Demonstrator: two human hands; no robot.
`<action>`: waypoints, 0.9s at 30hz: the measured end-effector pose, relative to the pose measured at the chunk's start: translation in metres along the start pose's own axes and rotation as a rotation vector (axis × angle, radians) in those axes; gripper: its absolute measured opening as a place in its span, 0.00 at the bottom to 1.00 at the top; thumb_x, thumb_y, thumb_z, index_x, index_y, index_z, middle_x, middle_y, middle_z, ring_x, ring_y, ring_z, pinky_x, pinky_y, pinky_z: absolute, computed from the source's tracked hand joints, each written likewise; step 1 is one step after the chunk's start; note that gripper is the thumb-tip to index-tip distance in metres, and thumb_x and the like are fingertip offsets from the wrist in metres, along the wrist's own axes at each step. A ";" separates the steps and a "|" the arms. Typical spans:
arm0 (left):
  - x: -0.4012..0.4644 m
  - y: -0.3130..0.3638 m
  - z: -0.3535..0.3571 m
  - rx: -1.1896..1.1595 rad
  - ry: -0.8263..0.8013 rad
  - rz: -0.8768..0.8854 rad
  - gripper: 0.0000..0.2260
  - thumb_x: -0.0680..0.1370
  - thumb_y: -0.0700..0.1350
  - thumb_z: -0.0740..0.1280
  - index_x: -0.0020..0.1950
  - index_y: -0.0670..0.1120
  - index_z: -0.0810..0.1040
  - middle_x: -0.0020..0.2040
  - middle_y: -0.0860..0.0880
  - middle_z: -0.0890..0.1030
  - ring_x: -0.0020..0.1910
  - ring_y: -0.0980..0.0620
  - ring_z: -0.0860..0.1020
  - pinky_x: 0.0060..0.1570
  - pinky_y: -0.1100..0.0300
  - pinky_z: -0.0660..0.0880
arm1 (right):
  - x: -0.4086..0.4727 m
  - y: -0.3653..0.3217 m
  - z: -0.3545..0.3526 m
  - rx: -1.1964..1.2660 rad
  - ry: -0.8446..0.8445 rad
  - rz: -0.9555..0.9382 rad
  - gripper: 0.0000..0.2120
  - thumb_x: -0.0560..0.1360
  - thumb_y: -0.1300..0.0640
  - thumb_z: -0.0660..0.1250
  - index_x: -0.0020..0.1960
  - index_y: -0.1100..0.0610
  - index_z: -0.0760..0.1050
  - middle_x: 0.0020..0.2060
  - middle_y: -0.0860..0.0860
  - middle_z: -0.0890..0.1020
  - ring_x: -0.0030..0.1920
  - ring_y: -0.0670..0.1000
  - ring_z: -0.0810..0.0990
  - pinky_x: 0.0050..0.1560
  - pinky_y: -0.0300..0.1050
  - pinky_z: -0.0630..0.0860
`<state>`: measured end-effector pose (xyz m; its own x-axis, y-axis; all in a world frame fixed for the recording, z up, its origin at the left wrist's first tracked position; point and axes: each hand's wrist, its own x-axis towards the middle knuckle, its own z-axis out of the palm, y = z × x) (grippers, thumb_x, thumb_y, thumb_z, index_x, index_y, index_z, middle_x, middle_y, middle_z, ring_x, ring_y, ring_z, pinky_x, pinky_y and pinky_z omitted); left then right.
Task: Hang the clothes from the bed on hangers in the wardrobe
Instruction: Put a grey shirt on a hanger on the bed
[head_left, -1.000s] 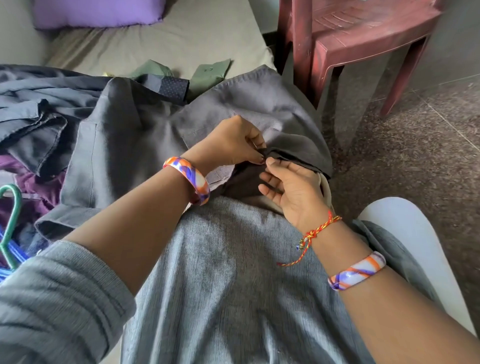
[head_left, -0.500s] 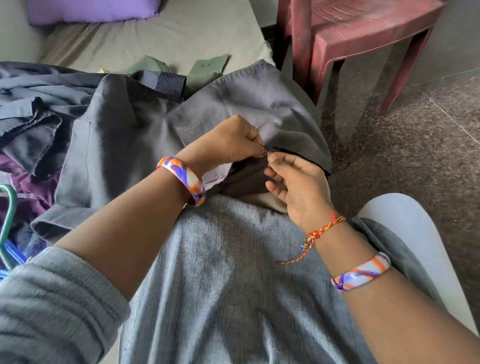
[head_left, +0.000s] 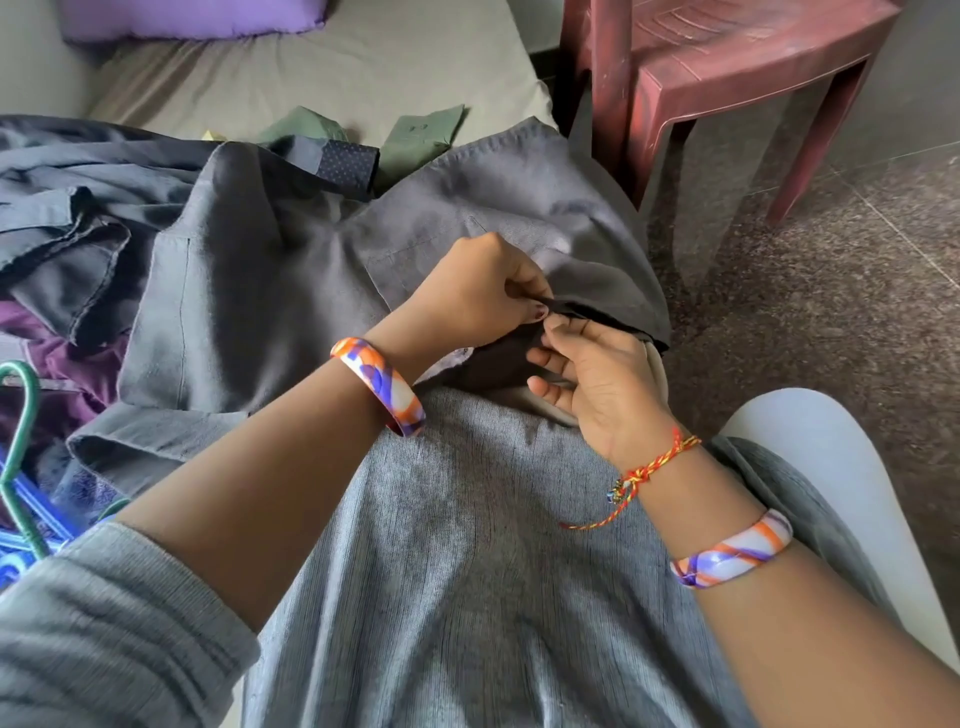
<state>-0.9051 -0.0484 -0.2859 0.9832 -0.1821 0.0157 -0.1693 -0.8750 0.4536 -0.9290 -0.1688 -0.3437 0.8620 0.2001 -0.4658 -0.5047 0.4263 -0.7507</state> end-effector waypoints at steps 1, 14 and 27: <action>-0.001 0.000 0.000 -0.017 0.004 -0.007 0.07 0.72 0.38 0.70 0.48 0.44 0.84 0.38 0.53 0.80 0.37 0.61 0.75 0.37 0.79 0.66 | 0.000 0.000 0.000 -0.001 0.004 -0.001 0.10 0.77 0.63 0.64 0.38 0.55 0.73 0.35 0.49 0.77 0.36 0.45 0.77 0.26 0.36 0.75; -0.012 -0.008 0.010 -0.113 0.079 -0.097 0.05 0.68 0.37 0.73 0.43 0.41 0.84 0.31 0.53 0.77 0.28 0.63 0.73 0.31 0.77 0.66 | 0.001 0.006 -0.005 0.060 -0.014 -0.022 0.07 0.77 0.61 0.64 0.40 0.55 0.76 0.30 0.47 0.81 0.34 0.42 0.79 0.29 0.36 0.77; -0.016 -0.021 0.005 -0.818 -0.211 -0.396 0.07 0.74 0.32 0.67 0.38 0.41 0.76 0.33 0.44 0.78 0.29 0.58 0.75 0.30 0.71 0.72 | 0.006 0.009 -0.005 0.004 -0.141 -0.041 0.09 0.76 0.64 0.64 0.39 0.54 0.75 0.29 0.44 0.80 0.33 0.40 0.77 0.33 0.32 0.75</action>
<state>-0.9175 -0.0295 -0.2998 0.9125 -0.0859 -0.4000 0.3555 -0.3174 0.8791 -0.9282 -0.1686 -0.3556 0.8804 0.3039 -0.3642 -0.4687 0.4398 -0.7661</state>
